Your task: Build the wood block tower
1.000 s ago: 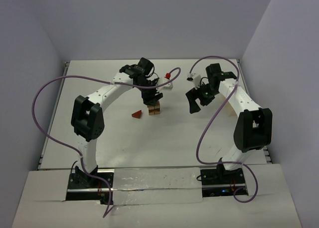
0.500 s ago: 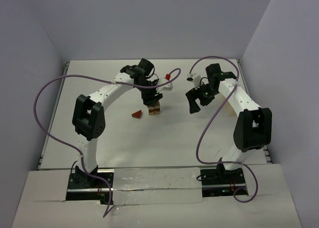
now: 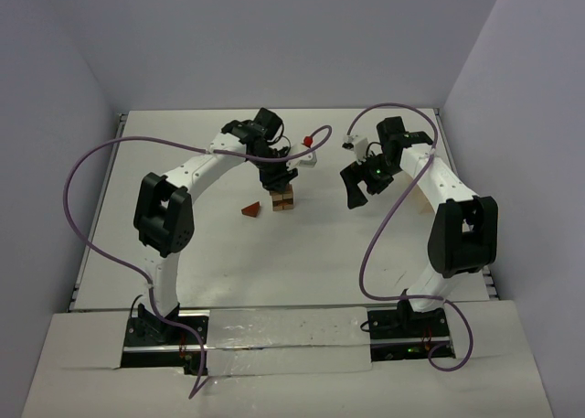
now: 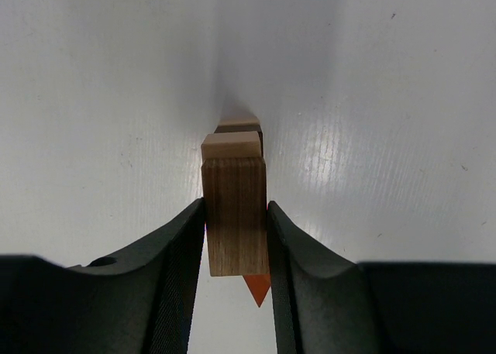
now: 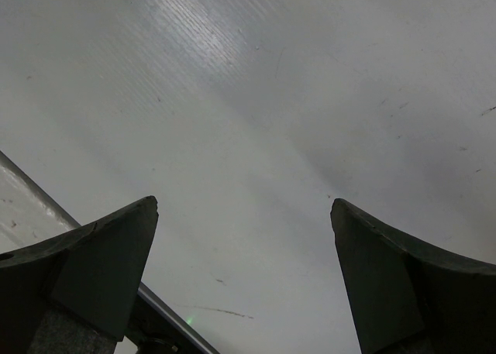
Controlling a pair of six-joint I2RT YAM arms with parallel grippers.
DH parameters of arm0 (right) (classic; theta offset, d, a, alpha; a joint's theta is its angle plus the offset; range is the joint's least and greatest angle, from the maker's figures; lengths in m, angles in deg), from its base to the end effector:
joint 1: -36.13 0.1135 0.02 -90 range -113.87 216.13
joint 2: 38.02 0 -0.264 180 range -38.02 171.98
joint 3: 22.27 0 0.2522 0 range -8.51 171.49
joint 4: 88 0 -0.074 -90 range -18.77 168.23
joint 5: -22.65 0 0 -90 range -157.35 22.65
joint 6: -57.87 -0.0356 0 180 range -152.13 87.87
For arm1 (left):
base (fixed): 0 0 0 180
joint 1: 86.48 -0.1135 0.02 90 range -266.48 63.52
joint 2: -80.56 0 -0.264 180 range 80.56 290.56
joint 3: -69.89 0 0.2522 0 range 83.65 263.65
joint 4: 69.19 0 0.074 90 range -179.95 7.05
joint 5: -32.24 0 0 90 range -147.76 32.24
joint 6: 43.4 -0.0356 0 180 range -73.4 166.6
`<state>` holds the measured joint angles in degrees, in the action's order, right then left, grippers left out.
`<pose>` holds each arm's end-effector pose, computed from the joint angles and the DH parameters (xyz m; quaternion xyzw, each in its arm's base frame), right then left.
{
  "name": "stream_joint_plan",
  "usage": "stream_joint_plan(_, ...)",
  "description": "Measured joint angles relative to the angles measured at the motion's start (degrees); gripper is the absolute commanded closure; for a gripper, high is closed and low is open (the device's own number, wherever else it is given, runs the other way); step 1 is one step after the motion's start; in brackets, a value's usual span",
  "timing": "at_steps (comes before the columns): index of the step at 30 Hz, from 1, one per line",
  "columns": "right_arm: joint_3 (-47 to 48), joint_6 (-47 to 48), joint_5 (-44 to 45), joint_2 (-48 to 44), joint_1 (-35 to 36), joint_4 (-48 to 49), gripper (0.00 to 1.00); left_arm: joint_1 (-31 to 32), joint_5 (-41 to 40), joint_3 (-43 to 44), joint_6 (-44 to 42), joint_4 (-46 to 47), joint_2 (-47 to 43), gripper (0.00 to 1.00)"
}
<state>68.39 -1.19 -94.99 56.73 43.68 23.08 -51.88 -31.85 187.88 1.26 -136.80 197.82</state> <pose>0.3193 0.0590 0.2577 -0.3499 0.8951 0.2023 0.1884 0.3490 -0.2597 0.2539 0.6478 0.7029 -0.2004 0.2150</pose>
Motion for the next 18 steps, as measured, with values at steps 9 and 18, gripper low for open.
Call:
stream_joint_plan(9,0.0,0.0,0.0,0.2,0.0,0.0,0.00,-0.1,0.0,0.0,0.1,0.0,0.0,0.66)
stream_joint_plan(18,0.0,0.0,0.0,0.2,0.0,0.0,0.00,-0.2,-0.1,0.6,0.3,-0.4,0.0,0.70)
